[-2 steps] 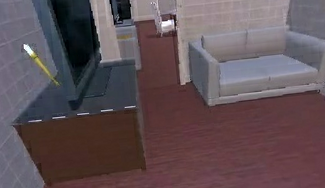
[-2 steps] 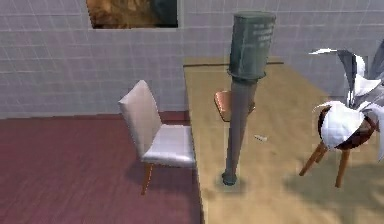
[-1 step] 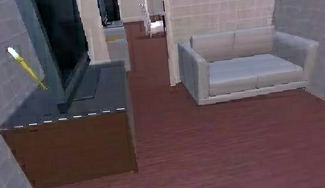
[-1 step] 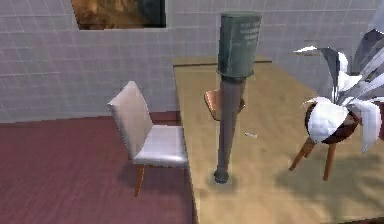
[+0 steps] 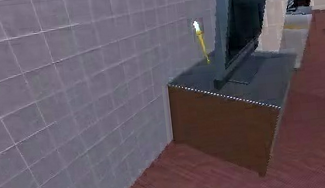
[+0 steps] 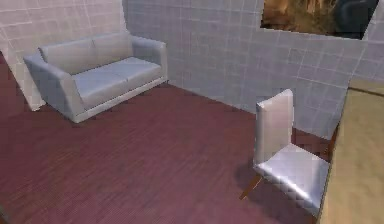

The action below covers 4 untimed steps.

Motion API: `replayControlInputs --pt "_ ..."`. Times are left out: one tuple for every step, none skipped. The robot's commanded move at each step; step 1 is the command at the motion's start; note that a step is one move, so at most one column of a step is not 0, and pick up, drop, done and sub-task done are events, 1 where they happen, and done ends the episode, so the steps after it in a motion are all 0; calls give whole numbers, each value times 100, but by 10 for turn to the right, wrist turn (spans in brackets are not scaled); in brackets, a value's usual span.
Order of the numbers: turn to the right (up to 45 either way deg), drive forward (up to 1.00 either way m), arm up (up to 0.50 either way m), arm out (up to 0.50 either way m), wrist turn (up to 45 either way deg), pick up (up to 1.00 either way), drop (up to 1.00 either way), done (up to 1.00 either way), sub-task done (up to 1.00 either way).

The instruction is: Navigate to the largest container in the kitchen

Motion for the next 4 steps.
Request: replayControlInputs --pt "-450 0 0 0 0 0 0 0 0" --pt "-60 0 0 0 0 0 0 0 0" --pt "0 15 0 0 0 0 0 0 0" --pt "450 0 0 0 0 0 0 0 0"
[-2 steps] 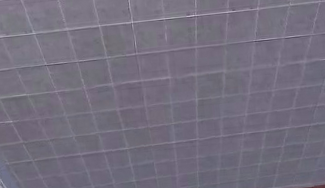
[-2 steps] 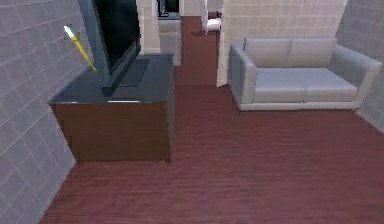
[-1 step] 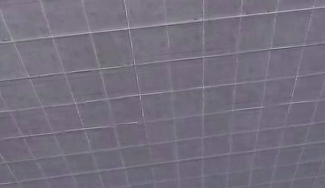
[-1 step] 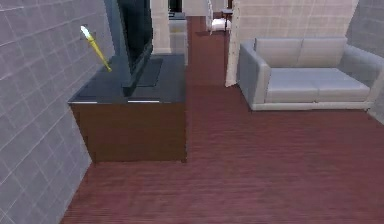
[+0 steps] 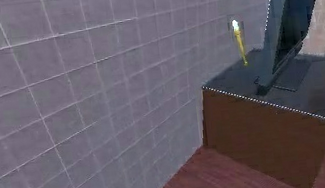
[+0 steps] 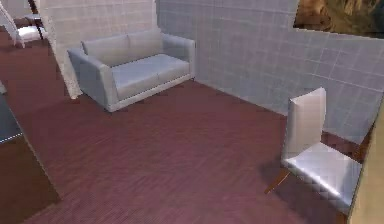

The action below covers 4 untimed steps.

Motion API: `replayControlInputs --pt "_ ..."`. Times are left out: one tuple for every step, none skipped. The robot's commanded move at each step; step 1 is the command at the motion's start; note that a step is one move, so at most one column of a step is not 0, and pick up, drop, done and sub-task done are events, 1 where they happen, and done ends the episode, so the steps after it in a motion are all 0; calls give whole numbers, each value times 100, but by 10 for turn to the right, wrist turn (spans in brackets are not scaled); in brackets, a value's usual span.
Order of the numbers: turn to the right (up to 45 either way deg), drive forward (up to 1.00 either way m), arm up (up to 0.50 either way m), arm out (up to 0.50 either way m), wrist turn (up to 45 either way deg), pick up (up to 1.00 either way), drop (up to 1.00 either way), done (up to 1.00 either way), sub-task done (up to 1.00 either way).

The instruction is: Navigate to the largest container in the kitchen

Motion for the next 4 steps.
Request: replayControlInputs --pt "390 0 0 0 0 0 0 0 0" --pt "0 5 0 0 0 0 0 0 0" --pt "240 0 0 0 0 0 0 0 0" --pt "0 100 0 0 0 0 0 0 0"
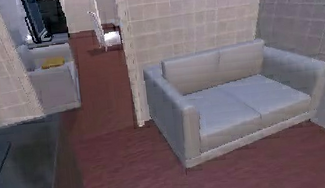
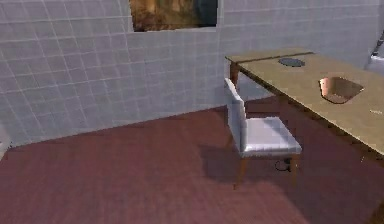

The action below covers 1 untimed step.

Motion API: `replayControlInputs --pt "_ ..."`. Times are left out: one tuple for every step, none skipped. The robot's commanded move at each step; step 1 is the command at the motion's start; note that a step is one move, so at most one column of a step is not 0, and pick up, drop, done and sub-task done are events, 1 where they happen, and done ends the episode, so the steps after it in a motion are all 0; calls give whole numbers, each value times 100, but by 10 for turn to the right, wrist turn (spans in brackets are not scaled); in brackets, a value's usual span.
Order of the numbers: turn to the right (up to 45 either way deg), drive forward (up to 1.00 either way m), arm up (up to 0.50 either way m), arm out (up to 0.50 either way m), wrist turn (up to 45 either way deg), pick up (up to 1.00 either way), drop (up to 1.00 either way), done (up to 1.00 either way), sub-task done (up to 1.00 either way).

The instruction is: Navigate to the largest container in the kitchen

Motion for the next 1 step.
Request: replayControlInputs --pt "150 0 0 0 0 0 0 0 0"
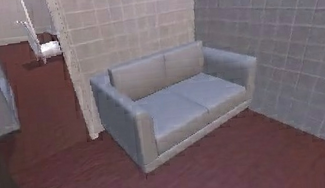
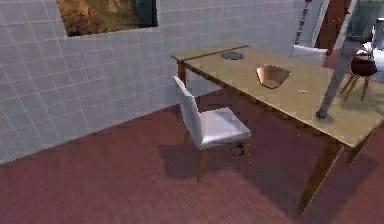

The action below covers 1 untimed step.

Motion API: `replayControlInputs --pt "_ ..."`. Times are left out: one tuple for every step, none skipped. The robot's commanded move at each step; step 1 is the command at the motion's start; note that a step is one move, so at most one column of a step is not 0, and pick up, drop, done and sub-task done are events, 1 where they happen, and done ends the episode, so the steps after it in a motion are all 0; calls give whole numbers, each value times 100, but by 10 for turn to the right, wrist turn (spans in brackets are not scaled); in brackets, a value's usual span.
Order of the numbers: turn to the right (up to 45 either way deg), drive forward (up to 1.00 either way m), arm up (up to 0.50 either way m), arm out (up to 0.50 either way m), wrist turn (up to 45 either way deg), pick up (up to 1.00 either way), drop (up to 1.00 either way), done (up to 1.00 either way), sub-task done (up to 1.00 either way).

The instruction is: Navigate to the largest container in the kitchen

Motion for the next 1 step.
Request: replayControlInputs --pt "0 10 0 0 0 0 0 0 0"
